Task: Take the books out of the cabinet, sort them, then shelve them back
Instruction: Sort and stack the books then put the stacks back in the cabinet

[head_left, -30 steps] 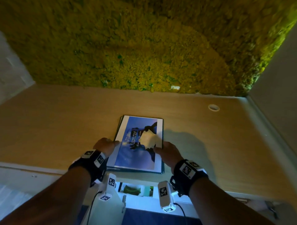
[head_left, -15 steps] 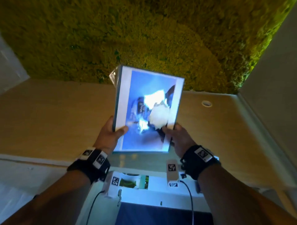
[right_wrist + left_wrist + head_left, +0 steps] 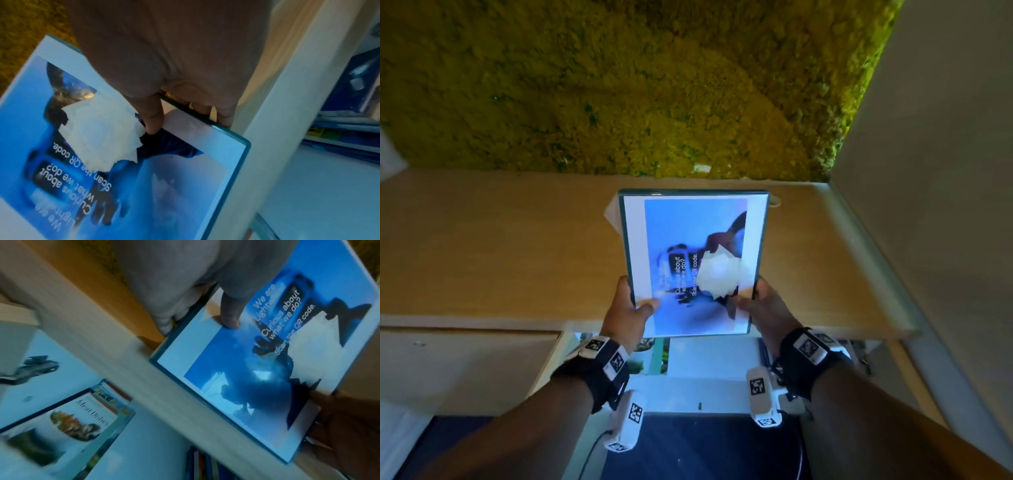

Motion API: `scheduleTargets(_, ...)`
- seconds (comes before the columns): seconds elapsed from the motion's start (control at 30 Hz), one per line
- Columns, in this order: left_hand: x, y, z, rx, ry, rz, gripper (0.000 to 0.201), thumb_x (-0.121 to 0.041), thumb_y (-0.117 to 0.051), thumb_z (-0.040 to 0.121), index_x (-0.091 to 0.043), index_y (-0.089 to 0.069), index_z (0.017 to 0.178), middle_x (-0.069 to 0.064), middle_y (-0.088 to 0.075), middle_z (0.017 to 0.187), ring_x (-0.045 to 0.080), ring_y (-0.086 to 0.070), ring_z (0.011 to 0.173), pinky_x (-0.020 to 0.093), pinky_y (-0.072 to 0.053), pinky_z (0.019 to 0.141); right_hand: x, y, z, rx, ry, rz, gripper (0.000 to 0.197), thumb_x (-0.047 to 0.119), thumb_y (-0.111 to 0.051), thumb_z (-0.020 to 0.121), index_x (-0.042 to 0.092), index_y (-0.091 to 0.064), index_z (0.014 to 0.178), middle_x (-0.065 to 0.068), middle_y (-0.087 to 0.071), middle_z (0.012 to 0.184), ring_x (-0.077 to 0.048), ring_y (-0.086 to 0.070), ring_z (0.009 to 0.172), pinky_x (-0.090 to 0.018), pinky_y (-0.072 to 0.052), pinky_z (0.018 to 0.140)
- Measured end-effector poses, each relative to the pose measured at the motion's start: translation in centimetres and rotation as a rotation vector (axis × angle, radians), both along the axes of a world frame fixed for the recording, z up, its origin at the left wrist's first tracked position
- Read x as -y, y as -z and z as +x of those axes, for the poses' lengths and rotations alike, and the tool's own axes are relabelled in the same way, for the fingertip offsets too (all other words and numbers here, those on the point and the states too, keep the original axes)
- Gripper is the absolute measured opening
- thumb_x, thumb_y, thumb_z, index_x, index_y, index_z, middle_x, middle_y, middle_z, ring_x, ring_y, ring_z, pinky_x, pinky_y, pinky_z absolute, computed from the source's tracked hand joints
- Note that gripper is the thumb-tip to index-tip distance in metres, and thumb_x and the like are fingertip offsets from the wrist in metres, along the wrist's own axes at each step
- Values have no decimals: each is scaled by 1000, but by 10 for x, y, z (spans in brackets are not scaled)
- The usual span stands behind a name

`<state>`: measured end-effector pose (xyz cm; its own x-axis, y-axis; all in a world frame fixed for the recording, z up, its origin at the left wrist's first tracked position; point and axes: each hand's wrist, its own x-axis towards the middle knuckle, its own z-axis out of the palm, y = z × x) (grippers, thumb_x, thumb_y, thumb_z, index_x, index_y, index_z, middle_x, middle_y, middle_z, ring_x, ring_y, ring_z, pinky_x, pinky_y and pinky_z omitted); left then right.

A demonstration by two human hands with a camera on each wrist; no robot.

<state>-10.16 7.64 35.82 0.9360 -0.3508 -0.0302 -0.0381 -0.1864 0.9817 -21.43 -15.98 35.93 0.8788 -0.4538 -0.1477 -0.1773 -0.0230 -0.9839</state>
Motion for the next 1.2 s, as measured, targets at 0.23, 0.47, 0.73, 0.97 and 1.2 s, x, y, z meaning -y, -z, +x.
scheduleTargets(0.23, -43, 84, -133, -184, -7, 93, 47, -32, -75, 74, -30, -45, 111, -15, -62, 98, 24, -66, 99, 33, -47, 85, -26, 80, -112, -174, -157, 19, 12, -9, -63, 84, -5, -61, 96, -35, -67, 84, -40, -66, 75, -49, -54, 76)
scheduleTargets(0.47, -52, 182, -188, -377, 5, 356, 91, -45, -70, 60, -17, -36, 140, -1, -62, 109, 22, -61, 104, 40, -49, 95, -34, 209, -172, -450, -109, 59, 43, 22, -78, 65, 1, -61, 99, -28, -69, 96, -42, -69, 91, -58, -56, 88)
scheduleTargets(0.73, 13, 272, -101, -377, 89, 457, 66, -8, -67, 93, -6, -33, 150, 14, -61, 117, 31, -60, 96, 34, -45, 78, -5, 266, -116, -494, 66, 40, 11, -3, -63, 85, 5, -63, 77, -32, -68, 81, -39, -66, 68, -46, -55, 58)
scheduleTargets(0.97, 102, 359, 23, -81, 191, 539, 84, -24, -78, 86, -20, -32, 156, 13, -63, 131, 32, -67, 104, 37, -57, 83, 77, 341, 15, -525, 58, -285, 28, 12, -59, 97, -4, -66, 119, -22, -68, 118, -26, -65, 95, -29, -45, 68)
scheduleTargets(1.2, 135, 423, 77, 193, 400, 694, 99, -58, -80, 71, -35, -33, 154, 6, -33, 161, 28, -42, 141, 39, -42, 111, 110, 401, 75, -552, 69, -664, 37, 29, -54, 94, 5, -66, 121, -19, -69, 123, -36, -66, 112, -38, -53, 94)
